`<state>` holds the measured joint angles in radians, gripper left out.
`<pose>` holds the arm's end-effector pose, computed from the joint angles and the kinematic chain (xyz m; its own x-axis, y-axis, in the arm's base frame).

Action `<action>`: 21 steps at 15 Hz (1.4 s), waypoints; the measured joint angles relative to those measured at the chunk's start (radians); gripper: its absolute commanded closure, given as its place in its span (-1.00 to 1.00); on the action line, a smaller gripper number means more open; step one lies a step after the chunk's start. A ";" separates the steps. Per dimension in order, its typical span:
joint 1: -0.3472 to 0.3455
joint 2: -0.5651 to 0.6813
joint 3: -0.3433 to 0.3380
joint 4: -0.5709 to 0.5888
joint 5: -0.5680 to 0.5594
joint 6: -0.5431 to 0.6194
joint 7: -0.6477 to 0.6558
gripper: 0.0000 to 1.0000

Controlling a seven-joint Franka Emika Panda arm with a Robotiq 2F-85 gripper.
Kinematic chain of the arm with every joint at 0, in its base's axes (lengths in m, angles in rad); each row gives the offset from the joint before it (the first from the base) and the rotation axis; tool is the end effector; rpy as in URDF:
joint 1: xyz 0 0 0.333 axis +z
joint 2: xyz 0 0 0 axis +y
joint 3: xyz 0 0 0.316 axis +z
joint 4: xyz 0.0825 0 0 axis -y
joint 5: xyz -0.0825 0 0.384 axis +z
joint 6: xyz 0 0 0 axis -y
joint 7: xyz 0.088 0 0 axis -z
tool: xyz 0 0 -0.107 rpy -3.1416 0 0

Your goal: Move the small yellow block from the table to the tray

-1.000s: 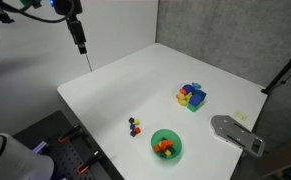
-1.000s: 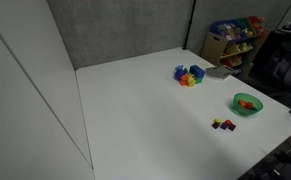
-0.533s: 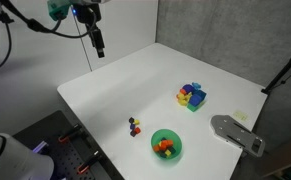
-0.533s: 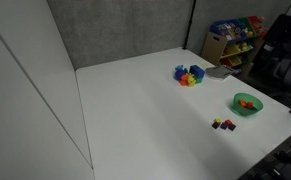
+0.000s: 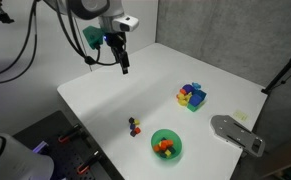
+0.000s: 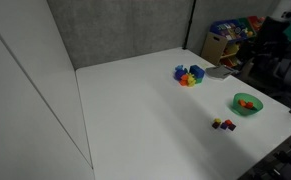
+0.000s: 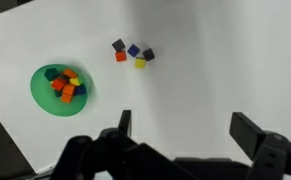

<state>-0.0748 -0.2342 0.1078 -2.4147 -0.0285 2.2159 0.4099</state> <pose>0.4606 0.0147 0.4029 0.9341 -0.3536 0.0499 -0.3553 -0.9342 0.0310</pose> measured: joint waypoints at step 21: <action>0.059 0.501 -0.169 0.040 -0.141 0.359 0.085 -1.00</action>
<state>-0.0157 0.2672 -0.0609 -2.3746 -0.1699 2.5747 0.4954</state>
